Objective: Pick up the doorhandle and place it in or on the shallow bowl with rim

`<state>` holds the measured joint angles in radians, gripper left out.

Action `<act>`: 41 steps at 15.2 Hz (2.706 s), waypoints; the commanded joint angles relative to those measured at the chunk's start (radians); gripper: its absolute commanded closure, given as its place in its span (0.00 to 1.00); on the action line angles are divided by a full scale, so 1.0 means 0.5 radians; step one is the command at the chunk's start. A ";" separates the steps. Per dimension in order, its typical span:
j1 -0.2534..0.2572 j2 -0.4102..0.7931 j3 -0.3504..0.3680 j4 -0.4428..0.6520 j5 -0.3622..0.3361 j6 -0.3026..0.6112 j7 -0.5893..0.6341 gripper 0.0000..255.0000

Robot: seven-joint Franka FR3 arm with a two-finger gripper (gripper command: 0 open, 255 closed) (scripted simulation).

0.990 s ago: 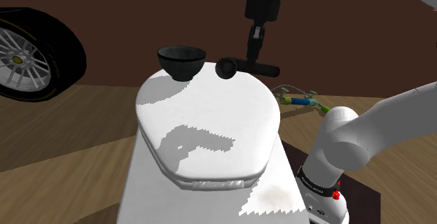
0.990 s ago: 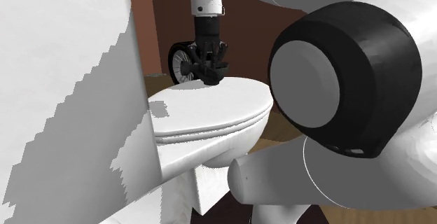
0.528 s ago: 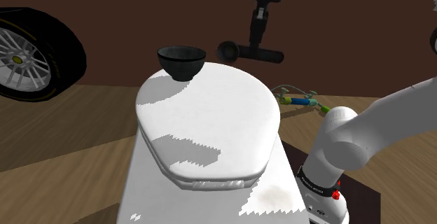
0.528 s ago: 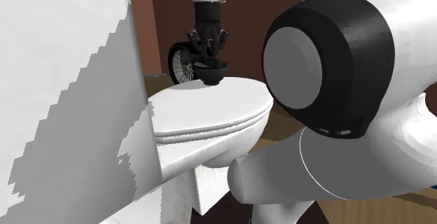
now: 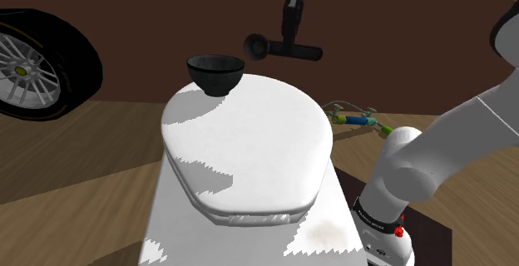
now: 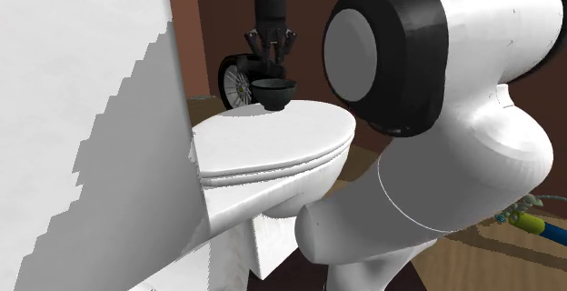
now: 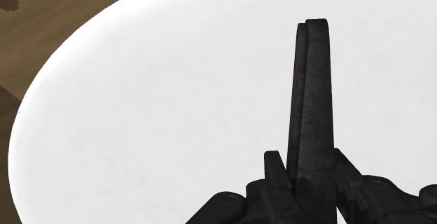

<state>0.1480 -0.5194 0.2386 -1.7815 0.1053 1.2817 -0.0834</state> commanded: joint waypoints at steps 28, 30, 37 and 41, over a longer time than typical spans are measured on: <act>-0.120 1.338 -0.034 1.085 -0.311 0.221 -0.178 1.00; -0.127 1.304 -0.037 0.982 -0.303 0.291 -0.181 1.00; -0.129 1.288 -0.038 0.934 -0.299 0.324 -0.182 1.00; -0.129 1.288 -0.038 0.934 -0.299 0.324 -0.183 0.00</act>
<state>0.0833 0.1247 0.2195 -1.3146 -0.0441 1.4436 -0.1747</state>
